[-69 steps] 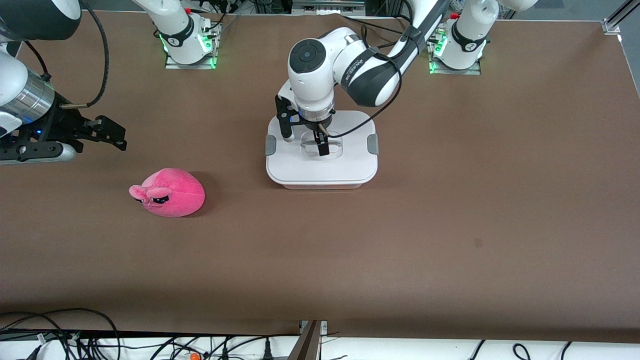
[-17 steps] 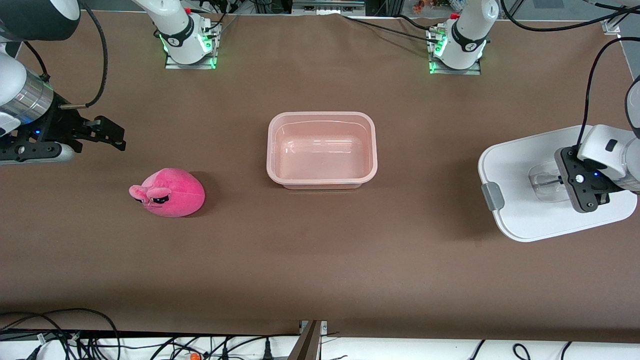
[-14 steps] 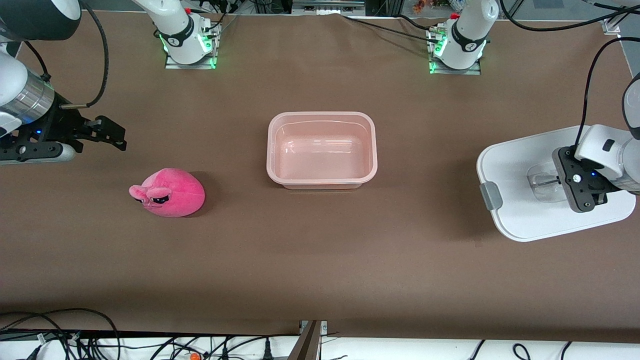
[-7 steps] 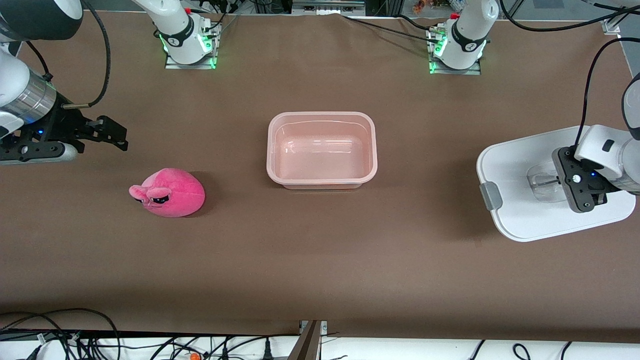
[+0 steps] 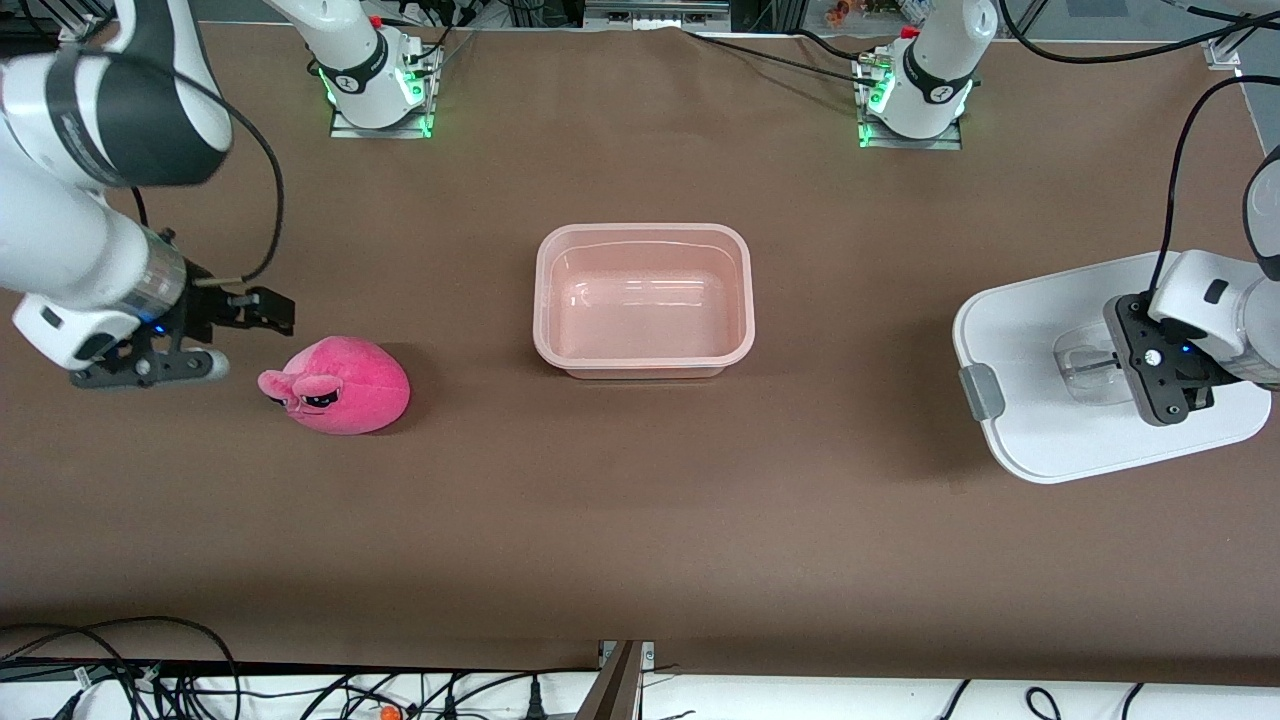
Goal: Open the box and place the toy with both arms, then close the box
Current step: 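Reach the right gripper down to the pink plush toy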
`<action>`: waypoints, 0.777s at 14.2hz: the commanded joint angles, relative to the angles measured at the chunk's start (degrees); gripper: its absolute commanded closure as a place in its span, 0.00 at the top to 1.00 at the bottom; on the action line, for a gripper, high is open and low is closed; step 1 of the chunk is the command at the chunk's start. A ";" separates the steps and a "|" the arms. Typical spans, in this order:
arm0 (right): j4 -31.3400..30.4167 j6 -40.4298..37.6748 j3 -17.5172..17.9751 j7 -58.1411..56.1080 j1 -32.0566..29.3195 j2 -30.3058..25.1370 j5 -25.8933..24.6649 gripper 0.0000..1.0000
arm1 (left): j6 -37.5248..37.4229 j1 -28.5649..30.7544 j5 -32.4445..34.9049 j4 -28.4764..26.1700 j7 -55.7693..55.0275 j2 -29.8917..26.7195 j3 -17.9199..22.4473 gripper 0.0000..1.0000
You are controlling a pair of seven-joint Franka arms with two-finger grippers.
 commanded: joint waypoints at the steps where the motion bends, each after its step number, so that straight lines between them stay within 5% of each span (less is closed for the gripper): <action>1: 0.94 1.09 -0.03 -1.10 0.21 5.18 -0.23 1.00 | -0.94 0.05 1.81 0.85 1.27 0.01 -0.33 0.00; 6: -8.70 5.12 -0.73 -0.04 -0.23 1.96 1.27 1.00 | -0.94 0.13 1.81 0.77 1.27 0.01 -0.33 0.00; 11: -25.86 25.50 -3.10 0.05 -0.23 -1.83 3.11 1.00 | -0.94 0.13 1.81 0.77 1.27 0.10 -0.33 0.00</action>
